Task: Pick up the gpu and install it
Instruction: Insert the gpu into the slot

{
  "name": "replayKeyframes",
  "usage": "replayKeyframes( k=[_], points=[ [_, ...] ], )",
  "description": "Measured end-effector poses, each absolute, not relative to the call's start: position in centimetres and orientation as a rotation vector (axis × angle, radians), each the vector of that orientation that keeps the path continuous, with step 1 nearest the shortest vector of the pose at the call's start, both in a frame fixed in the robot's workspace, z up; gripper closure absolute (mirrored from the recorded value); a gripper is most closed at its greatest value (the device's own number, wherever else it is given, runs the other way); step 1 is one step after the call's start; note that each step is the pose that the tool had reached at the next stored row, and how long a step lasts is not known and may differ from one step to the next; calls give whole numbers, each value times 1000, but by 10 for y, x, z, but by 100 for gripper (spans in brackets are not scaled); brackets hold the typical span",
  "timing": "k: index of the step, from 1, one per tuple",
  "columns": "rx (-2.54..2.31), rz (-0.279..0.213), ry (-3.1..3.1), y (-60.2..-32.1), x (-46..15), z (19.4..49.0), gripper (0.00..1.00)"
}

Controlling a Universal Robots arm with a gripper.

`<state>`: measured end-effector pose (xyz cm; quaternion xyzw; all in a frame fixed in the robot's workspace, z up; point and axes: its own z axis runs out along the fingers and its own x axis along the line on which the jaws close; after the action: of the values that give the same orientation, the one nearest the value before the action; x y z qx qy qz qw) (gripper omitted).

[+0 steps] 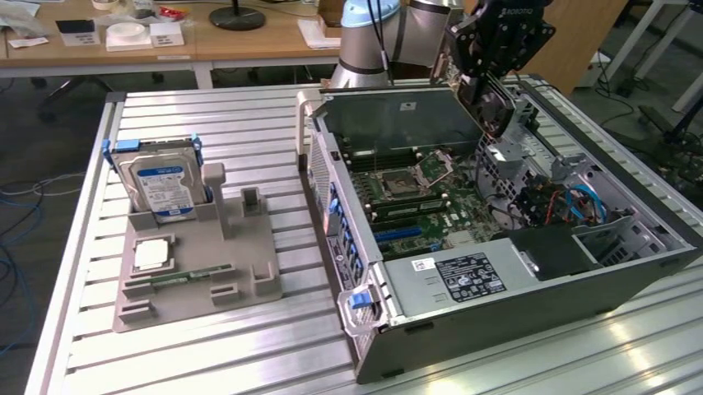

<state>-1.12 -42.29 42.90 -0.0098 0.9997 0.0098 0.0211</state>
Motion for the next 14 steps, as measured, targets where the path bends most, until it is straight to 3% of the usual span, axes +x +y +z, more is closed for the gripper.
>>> replayKeyframes(
  k=[14],
  points=[
    [-291,36,3087,-423,-11,429,72]
  ],
)
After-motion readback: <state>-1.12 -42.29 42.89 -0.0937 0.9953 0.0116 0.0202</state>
